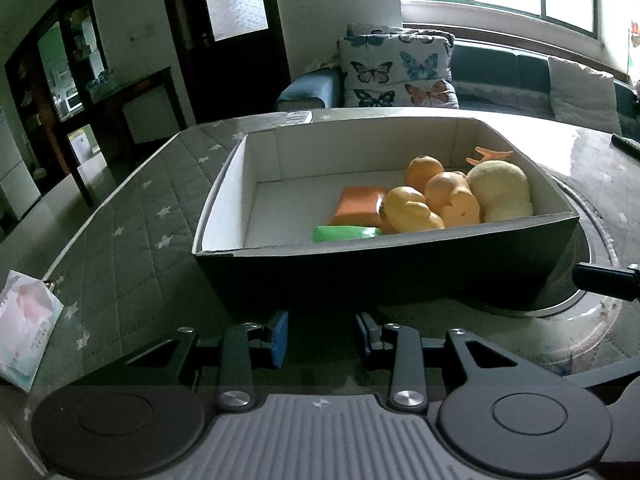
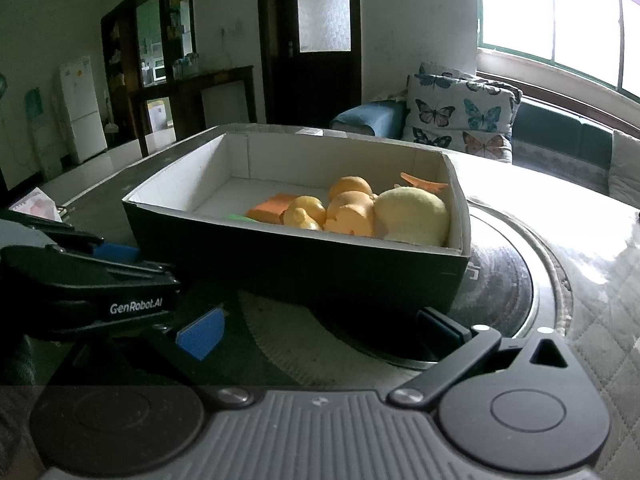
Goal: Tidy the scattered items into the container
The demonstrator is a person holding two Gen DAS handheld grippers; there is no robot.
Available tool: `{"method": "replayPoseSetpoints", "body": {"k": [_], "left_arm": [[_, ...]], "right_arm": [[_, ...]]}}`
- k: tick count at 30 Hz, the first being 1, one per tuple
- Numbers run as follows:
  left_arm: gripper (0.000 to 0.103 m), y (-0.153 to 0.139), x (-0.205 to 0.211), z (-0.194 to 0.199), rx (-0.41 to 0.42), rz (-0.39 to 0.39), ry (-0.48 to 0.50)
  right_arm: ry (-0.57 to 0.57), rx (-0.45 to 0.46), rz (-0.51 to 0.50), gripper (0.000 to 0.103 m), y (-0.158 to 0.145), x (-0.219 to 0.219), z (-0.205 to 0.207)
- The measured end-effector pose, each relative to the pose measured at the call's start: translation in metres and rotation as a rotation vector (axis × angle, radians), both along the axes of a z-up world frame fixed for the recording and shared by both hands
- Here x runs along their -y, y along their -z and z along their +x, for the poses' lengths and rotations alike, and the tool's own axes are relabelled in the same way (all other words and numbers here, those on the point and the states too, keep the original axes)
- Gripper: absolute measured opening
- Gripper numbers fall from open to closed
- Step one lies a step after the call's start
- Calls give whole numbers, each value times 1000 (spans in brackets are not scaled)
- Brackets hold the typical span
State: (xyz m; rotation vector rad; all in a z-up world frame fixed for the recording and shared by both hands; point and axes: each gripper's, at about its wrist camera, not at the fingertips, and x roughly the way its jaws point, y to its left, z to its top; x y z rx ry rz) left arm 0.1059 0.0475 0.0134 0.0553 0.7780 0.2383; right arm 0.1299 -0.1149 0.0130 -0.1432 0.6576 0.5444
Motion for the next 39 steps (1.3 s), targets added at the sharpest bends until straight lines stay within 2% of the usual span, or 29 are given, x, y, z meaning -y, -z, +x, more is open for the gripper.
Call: {"method": "replayPoseSetpoints", "body": {"k": [14, 39], "left_arm": [[37, -4, 6, 14, -4, 15, 24], [36, 0, 3, 26, -24, -30, 19]], "right_arm": [[-1, -18, -17, 103, 0, -3, 14], [13, -32, -14, 103, 3, -3, 30]]}}
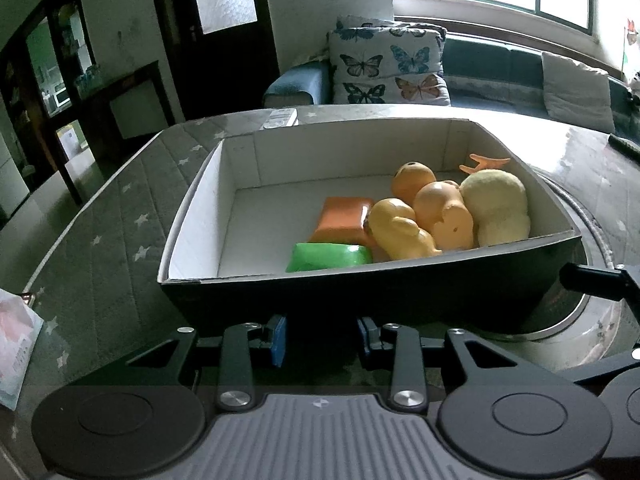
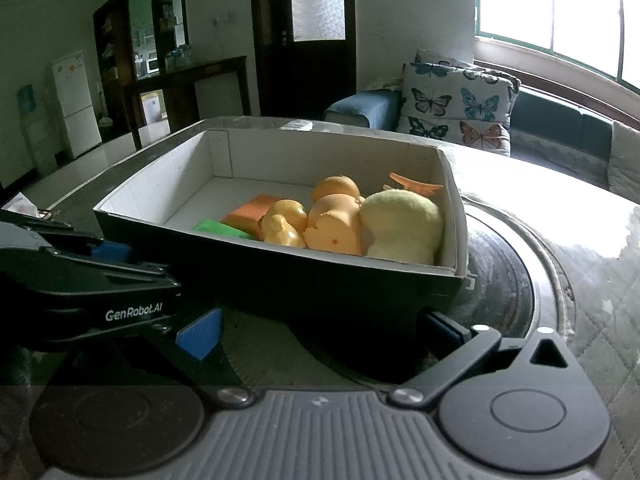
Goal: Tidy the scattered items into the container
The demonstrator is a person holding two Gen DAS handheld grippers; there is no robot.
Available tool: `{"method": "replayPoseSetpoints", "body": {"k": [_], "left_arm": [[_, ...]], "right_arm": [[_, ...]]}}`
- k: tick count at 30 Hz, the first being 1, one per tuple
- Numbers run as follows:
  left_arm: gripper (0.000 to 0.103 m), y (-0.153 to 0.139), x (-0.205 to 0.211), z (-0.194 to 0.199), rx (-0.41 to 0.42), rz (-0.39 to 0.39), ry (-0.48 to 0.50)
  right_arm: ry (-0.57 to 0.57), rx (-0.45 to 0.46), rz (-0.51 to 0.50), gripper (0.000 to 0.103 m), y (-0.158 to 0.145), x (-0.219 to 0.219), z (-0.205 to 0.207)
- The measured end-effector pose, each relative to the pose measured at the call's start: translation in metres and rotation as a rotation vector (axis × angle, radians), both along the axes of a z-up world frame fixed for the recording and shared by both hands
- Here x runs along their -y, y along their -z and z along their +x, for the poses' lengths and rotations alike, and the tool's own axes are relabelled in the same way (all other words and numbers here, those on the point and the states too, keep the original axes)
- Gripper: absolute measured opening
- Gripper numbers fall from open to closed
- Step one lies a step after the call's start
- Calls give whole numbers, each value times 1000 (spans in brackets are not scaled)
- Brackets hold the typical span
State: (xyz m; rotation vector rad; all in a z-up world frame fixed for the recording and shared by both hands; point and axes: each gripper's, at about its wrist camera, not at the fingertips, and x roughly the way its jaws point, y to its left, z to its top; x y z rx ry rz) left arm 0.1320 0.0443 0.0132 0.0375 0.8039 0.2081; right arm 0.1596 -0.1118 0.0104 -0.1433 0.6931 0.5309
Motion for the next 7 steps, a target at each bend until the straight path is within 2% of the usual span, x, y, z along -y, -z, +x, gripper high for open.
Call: {"method": "replayPoseSetpoints", "body": {"k": [7], "left_arm": [[36, 0, 0, 1, -4, -4, -7]], "right_arm": [[1, 3, -3, 103, -1, 0, 0]]}}
